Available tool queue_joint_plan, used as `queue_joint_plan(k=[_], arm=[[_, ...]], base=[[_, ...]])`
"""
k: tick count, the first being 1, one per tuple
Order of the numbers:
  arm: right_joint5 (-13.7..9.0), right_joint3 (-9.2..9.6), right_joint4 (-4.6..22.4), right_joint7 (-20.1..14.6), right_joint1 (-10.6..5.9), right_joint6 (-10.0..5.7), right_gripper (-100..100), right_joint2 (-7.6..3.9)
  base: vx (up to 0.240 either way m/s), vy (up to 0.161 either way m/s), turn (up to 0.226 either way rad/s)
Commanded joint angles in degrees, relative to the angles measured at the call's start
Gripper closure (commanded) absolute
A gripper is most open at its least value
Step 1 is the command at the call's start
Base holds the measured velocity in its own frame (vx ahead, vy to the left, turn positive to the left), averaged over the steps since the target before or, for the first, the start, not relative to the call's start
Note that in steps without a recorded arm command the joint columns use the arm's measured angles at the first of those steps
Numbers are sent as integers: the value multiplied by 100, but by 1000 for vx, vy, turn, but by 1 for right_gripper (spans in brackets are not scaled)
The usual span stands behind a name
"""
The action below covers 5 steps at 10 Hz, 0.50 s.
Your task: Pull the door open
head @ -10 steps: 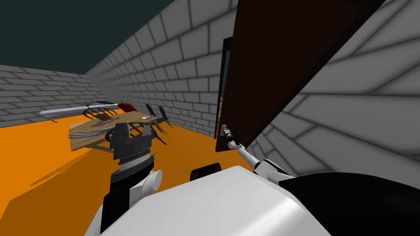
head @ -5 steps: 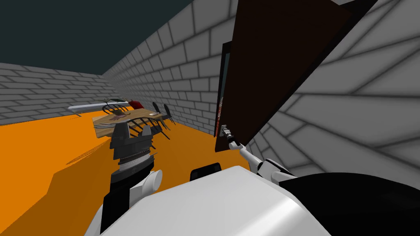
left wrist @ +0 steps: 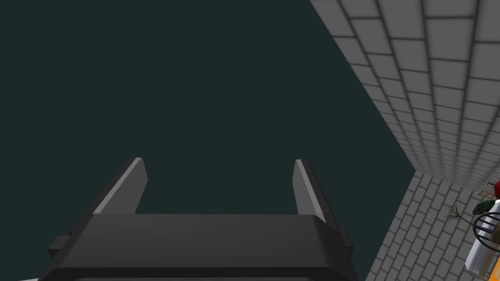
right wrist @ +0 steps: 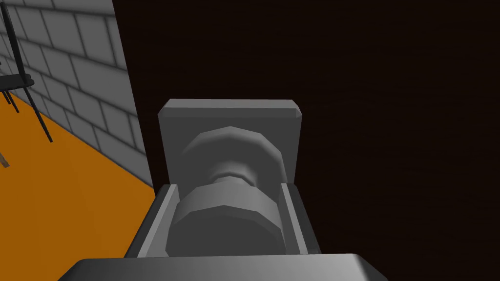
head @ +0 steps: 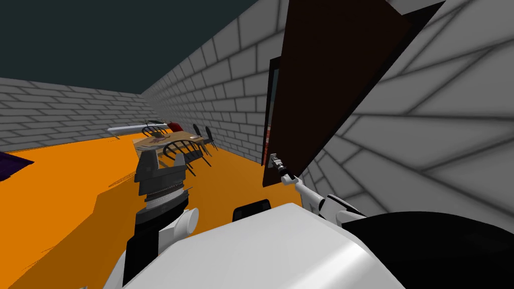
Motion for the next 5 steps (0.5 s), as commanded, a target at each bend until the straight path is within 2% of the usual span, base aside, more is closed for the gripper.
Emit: queue_joint_plan(k=[1,2,5], arm=[[0,0,0,0,0,0,100,0],[70,183,-104,-174,118,-165,100,-189],[207,521,-326,-530,339,-530,100,-614]], base=[[-76,-44,32],[-36,-5,-51],[-40,2,-69]])
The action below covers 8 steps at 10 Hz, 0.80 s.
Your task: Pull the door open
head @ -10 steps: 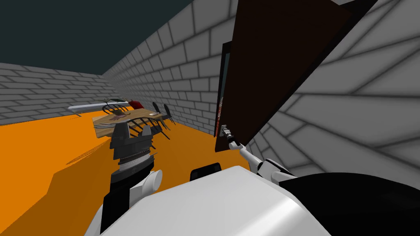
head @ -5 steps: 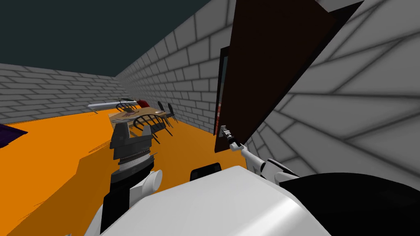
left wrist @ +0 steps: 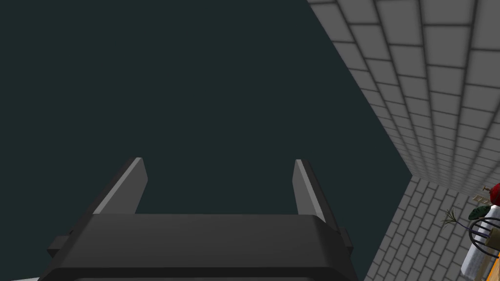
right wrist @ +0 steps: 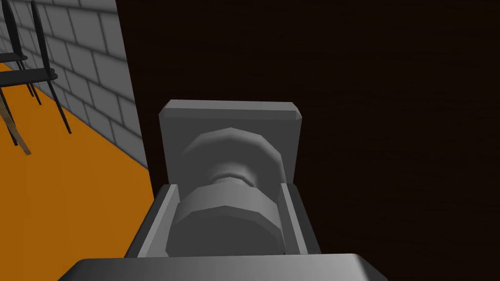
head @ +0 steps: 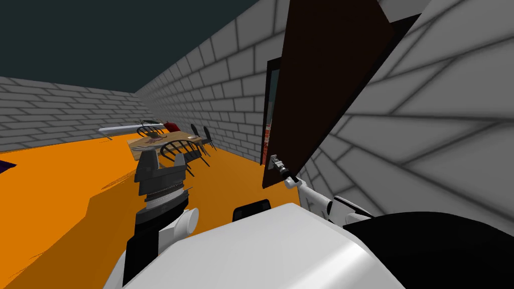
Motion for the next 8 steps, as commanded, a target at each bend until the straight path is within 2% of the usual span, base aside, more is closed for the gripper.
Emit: queue_joint_plan(k=[1,2,6,8], arm=[[92,209,-135,-245,147,-277,100,-286],[92,209,-135,-245,147,-277,100,-291],[311,743,-486,-811,498,-856,100,-967],[398,954,-625,-1035,636,-1086,100,-1233]], base=[[-44,-17,-67],[-35,-14,-34],[-33,-20,-74],[-29,-41,-70]])
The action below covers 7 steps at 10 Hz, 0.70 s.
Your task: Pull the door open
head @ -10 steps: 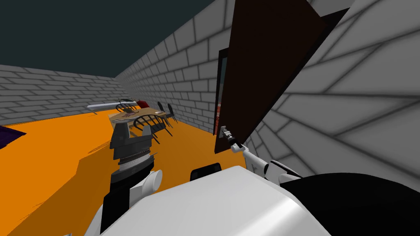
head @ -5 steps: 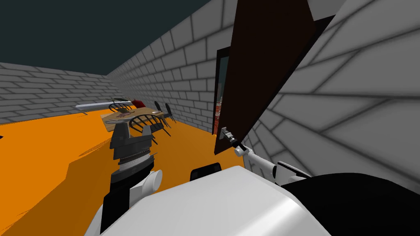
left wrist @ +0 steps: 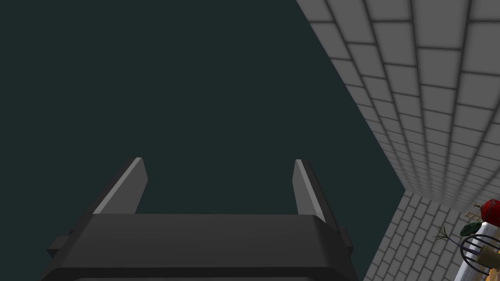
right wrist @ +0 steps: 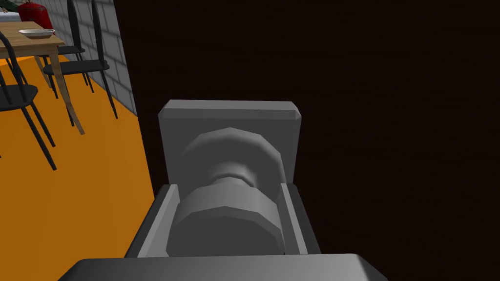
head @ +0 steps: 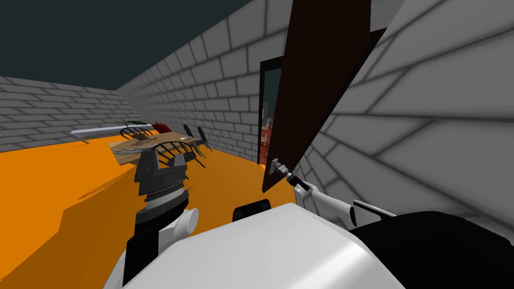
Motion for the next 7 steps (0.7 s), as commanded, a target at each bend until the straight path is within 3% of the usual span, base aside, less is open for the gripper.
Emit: queue_joint_plan(k=[1,2,3,4,7], arm=[[75,151,0,-202,41,-238,100,-162],[97,205,-35,-259,77,-297,100,-227],[82,178,-25,-198,67,-212,100,-174],[138,245,31,-240,125,-402,100,-182],[226,333,137,-288,210,-710,100,-188]], base=[[-20,-33,-49],[-10,-22,-33],[-5,-9,-2],[38,39,-7],[52,64,-35]])
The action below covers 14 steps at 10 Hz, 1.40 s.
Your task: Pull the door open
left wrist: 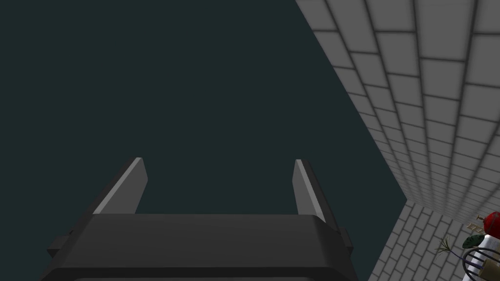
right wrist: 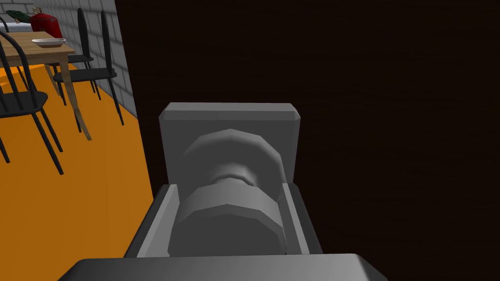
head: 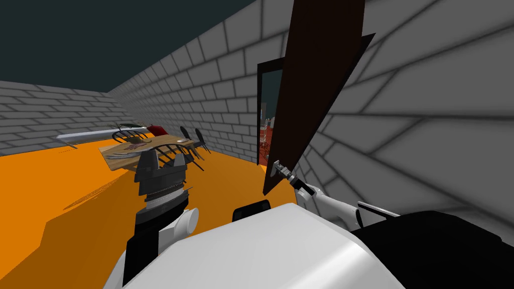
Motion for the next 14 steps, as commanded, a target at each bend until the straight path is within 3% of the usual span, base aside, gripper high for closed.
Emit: queue_joint_plan(k=[1,7,12,14], arm=[[77,111,3,-27,92,-209,100,20],[287,322,270,-141,305,-964,100,-9],[347,382,348,-173,368,-1182,100,-20],[347,382,348,-173,368,-1182,100,-20]], base=[[57,58,-20],[68,75,-24],[27,24,-7],[7,7,-6]])
